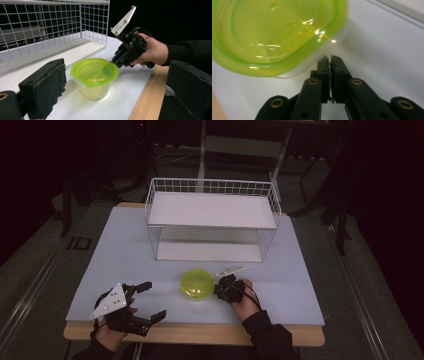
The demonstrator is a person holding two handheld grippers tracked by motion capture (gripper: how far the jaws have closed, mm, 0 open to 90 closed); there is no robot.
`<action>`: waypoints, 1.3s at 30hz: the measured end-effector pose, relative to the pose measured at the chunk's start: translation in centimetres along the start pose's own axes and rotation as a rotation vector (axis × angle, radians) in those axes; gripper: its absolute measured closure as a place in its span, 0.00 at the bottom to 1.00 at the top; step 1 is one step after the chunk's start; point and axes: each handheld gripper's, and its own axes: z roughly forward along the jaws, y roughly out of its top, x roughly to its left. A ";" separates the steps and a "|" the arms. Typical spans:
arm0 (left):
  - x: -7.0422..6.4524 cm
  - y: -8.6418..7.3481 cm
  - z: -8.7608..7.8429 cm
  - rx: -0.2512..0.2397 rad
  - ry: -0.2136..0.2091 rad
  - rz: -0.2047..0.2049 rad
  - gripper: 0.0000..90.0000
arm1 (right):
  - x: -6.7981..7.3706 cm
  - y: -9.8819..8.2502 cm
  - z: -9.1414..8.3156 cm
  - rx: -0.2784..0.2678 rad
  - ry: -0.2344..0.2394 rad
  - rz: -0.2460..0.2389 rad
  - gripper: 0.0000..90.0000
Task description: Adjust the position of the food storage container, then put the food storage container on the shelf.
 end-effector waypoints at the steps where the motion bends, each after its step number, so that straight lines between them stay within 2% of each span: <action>1: 0.0 0.0 0.0 0.000 0.000 0.000 0.04 | 0.0 0.0 0.0 0.000 0.000 0.000 0.94; 3: 0.0 0.0 0.0 0.001 -0.001 -0.006 0.04 | -0.4 0.0 -1.0 -0.014 -0.028 -0.016 0.88; 7: 0.1 0.0 0.1 0.012 0.000 -0.012 0.04 | -0.8 -0.4 -3.3 -0.065 -0.039 -0.008 0.74; 11: 0.2 -0.1 0.3 0.033 0.005 -0.015 0.04 | -0.7 -1.3 -5.6 -0.137 -0.069 -0.052 0.50; 13: 0.3 -0.1 0.5 0.052 0.004 -0.030 0.04 | -0.6 -1.7 -6.5 -0.178 -0.052 -0.034 0.33; 14: 0.3 -0.1 0.6 0.064 0.005 -0.035 0.04 | -0.5 -1.9 -7.1 -0.194 -0.027 -0.048 0.22; 16: 0.2 0.1 0.8 0.080 -0.010 -0.056 0.04 | -0.2 -2.1 -7.7 -0.223 -0.024 -0.052 0.18; 17: 0.2 0.2 0.9 0.087 -0.014 -0.063 0.04 | 0.0 -2.2 -7.9 -0.243 -0.002 -0.057 0.13; 19: 0.0 0.7 1.2 0.101 -0.035 -0.077 0.04 | 0.5 -2.2 -8.5 -0.264 -0.011 -0.088 0.13; 21: -0.2 1.1 1.6 0.124 -0.037 -0.075 0.04 | 1.2 -2.2 -8.9 -0.275 -0.007 -0.117 0.13; 23: -0.2 1.1 1.6 0.124 -0.037 -0.075 0.04 | 1.5 -2.1 -9.1 -0.280 -0.015 -0.121 0.13; 24: -0.3 1.6 2.1 0.146 -0.069 -0.079 0.04 | 1.9 -1.7 -9.4 -0.281 0.001 -0.109 0.14; 26: -0.2 2.5 2.5 0.173 -0.100 -0.077 0.04 | 2.1 -1.3 -9.7 -0.288 -0.004 -0.118 0.15; 28: -0.1 2.8 2.7 0.184 -0.098 -0.075 0.04 | 2.1 -0.8 -9.9 -0.295 -0.017 -0.135 0.17; 32: 0.8 3.7 3.7 0.221 -0.103 -0.087 0.05 | 1.5 0.5 -10.3 -0.297 -0.021 -0.130 0.19; 33: 1.0 3.9 4.0 0.229 -0.094 -0.087 0.05 | 1.5 0.7 -10.4 -0.295 -0.044 -0.135 0.19; 36: 1.7 4.3 4.8 0.241 -0.080 -0.102 0.06 | 1.4 1.3 -10.4 -0.299 -0.030 -0.129 0.18; 38: 2.0 4.4 5.0 0.240 -0.084 -0.112 0.06 | 1.4 1.7 -10.3 -0.269 -0.041 -0.100 0.18; 39: 2.6 4.4 5.6 0.243 -0.087 -0.141 0.07 | 1.4 2.1 -10.0 -0.245 -0.036 -0.060 0.18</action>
